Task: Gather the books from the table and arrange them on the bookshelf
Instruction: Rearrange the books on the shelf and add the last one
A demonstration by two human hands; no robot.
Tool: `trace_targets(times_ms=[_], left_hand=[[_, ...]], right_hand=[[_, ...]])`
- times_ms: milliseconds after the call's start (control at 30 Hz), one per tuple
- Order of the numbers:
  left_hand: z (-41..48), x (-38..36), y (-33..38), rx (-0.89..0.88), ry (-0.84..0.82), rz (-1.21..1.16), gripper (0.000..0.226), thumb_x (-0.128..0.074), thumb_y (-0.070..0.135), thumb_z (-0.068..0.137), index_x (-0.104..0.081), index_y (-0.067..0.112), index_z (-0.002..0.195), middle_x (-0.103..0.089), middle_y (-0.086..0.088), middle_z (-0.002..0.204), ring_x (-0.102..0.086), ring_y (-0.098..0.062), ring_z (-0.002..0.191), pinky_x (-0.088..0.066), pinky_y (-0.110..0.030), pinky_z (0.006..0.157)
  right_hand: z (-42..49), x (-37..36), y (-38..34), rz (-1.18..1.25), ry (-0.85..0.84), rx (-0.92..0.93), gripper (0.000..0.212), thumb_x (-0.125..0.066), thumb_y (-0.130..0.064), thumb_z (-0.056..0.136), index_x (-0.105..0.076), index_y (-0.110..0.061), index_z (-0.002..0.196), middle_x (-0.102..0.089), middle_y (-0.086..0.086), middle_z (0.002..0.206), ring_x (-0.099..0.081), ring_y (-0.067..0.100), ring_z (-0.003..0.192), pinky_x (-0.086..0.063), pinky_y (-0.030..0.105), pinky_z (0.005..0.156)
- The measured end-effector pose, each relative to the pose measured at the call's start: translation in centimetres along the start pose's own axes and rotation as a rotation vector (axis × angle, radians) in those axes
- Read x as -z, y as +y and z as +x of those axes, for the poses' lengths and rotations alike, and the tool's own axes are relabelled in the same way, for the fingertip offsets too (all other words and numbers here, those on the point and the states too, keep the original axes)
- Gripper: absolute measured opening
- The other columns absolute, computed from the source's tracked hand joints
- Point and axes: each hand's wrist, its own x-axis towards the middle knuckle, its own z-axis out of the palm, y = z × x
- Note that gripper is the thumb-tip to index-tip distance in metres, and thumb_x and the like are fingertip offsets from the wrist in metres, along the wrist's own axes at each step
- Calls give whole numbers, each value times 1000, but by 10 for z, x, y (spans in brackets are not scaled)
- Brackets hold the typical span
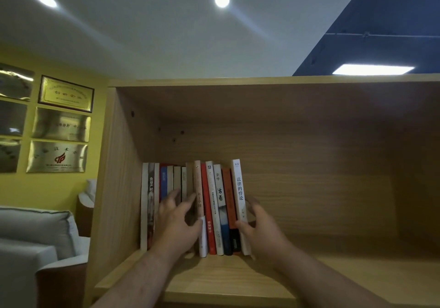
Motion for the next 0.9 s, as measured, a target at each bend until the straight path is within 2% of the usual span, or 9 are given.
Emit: trace_targets(times_ms=[100, 200, 300, 367, 433, 533, 700, 767, 900], left_hand=[[0, -1, 0, 16, 6, 9, 82, -70, 39, 88, -21, 51, 153, -10, 8, 164, -5, -22, 153, -21, -53, 123], [0, -4, 2, 25, 43, 77, 85, -69, 40, 89, -16, 51, 154, -11, 7, 164, -6, -25, 154, -18, -52, 124], [1, -6, 3, 48, 73, 66, 86, -71, 40, 88, -18, 48, 154, -13, 7, 164, -9, -24, 154, -20, -52, 124], [3, -7, 3, 57, 91, 61, 87, -74, 39, 85, -21, 45, 154, -16, 8, 164, -11, -23, 153, -21, -51, 124], [4, -7, 2, 62, 91, 46, 89, -76, 39, 84, -22, 43, 154, -18, 8, 163, -13, -21, 152, -22, -51, 124], [7, 0, 5, 72, 82, 85, 91, -73, 48, 84, -17, 43, 155, -18, 5, 161, -13, -23, 151, -20, -50, 124], [44, 32, 34, 81, -28, 141, 94, -67, 45, 89, -1, 48, 155, -8, -1, 166, -14, -31, 153, -27, -53, 119], [61, 48, 48, 116, -123, 142, 88, -66, 45, 91, -8, 44, 157, -3, 0, 169, -17, -31, 153, -31, -54, 118], [72, 59, 64, 114, -130, 258, 75, -71, 46, 87, -35, 34, 151, -30, -2, 159, -42, -30, 140, -45, -47, 104]], right_hand=[[5, 4, 6, -61, -57, -21, 66, -62, -20, 96, -32, -71, 126, -62, -19, 111, -67, 11, 107, -62, 36, 84], [12, 4, 9, -81, -109, -64, 68, -62, -25, 96, -29, -56, 146, -63, -9, 125, -67, 13, 109, -61, 42, 89], [17, 0, 6, -97, -101, -41, 66, -61, -18, 96, -32, -52, 145, -64, -10, 119, -66, 12, 108, -60, 42, 92], [21, -3, 5, -117, -88, -31, 66, -61, -18, 96, -32, -50, 146, -62, -14, 114, -64, 7, 104, -59, 39, 92], [23, -5, 6, -135, -84, -29, 69, -60, -20, 97, -26, -48, 150, -57, -18, 112, -60, 1, 96, -57, 25, 81], [20, -7, 11, -180, -79, -21, 69, -57, -25, 101, -18, -39, 156, -56, -9, 133, -53, -2, 96, -45, 9, 67], [19, -5, 13, -229, -80, -1, 67, -53, -33, 102, -16, -35, 158, -50, -2, 148, -48, 2, 106, -41, 12, 74], [19, -4, 14, -232, -82, 3, 68, -54, -34, 101, -16, -36, 158, -50, -2, 148, -49, 3, 107, -43, 19, 84], [22, -3, 17, -234, -89, 11, 67, -54, -35, 101, -18, -37, 157, -52, -3, 144, -51, 4, 105, -45, 23, 87]])
